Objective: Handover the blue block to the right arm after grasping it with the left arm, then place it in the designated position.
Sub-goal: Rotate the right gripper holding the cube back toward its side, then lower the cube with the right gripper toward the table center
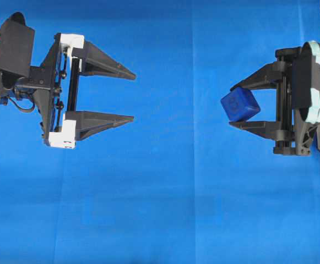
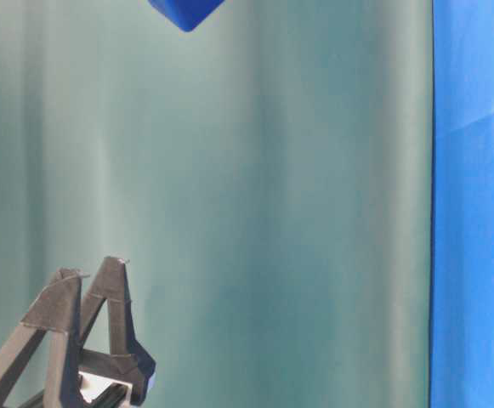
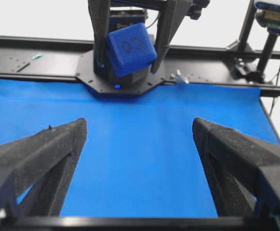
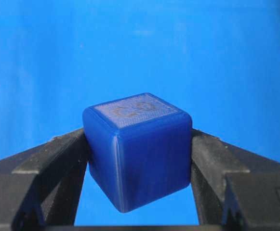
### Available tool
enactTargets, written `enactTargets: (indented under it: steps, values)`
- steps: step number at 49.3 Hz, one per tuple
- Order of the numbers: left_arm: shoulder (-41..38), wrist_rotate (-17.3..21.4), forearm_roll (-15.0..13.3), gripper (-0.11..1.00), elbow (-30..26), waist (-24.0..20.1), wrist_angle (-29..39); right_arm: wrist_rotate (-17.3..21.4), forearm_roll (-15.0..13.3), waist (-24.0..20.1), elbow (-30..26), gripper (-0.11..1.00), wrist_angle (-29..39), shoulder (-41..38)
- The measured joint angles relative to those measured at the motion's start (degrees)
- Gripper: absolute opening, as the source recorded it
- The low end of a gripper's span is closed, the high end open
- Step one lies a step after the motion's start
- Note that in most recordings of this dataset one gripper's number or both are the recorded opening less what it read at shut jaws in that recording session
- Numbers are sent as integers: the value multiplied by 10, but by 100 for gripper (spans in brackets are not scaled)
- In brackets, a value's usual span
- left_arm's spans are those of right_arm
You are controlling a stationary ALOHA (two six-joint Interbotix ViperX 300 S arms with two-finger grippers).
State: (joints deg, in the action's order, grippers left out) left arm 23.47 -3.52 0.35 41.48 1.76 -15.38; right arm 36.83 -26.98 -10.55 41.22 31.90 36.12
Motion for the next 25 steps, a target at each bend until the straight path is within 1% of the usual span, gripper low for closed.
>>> enactTargets:
  steps: [15, 25]
  values:
    - [0, 0, 0, 93, 0, 0, 0, 0, 0, -1, 1, 53, -1, -3]
    - [0, 0, 0, 93, 0, 0, 0, 0, 0, 0, 1, 53, -10, -22]
